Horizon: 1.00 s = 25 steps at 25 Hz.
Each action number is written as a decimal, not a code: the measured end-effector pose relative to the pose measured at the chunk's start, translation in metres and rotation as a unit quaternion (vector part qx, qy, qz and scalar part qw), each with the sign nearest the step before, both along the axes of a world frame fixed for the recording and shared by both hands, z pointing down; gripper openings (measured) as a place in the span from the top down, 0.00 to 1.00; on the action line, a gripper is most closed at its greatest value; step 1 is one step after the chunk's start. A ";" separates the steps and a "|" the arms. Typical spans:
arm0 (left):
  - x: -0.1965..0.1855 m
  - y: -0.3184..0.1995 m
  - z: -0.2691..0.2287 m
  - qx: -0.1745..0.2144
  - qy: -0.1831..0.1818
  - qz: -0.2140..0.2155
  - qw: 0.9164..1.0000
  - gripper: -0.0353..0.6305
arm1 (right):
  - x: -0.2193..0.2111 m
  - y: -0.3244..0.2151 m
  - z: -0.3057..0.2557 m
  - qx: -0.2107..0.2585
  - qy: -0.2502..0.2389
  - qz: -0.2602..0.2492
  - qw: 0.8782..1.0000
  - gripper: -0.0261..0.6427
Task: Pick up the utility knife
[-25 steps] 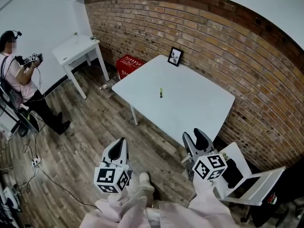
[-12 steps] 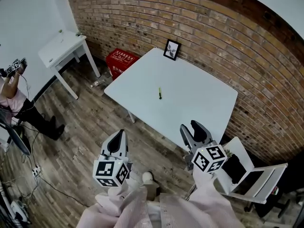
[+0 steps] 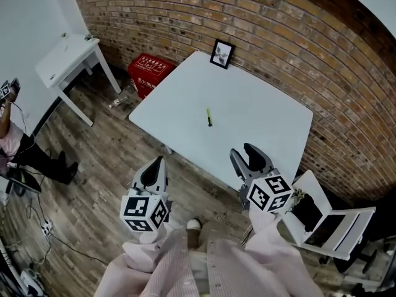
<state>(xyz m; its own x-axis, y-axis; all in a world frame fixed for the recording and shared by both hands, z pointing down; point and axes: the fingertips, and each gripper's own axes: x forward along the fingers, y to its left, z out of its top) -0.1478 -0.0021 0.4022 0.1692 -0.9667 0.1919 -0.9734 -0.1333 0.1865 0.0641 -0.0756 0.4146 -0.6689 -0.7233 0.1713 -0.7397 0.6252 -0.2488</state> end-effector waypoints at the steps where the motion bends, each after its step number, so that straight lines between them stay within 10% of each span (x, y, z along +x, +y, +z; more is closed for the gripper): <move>1: -0.001 -0.003 0.002 -0.001 0.000 0.002 1.000 0.96 | -0.002 -0.003 0.002 -0.002 0.000 0.000 1.000 0.67; 25: -0.037 -0.126 0.051 -0.065 0.027 0.012 0.997 0.96 | -0.055 -0.118 0.053 -0.079 0.018 -0.019 0.997 0.67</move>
<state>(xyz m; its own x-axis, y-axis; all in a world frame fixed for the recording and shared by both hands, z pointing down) -0.1849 -0.1280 0.4536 0.2056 -0.9299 0.3050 -0.9581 -0.1277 0.2564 0.0090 -0.1933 0.4675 -0.6862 -0.6603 0.3051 -0.7269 0.6075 -0.3201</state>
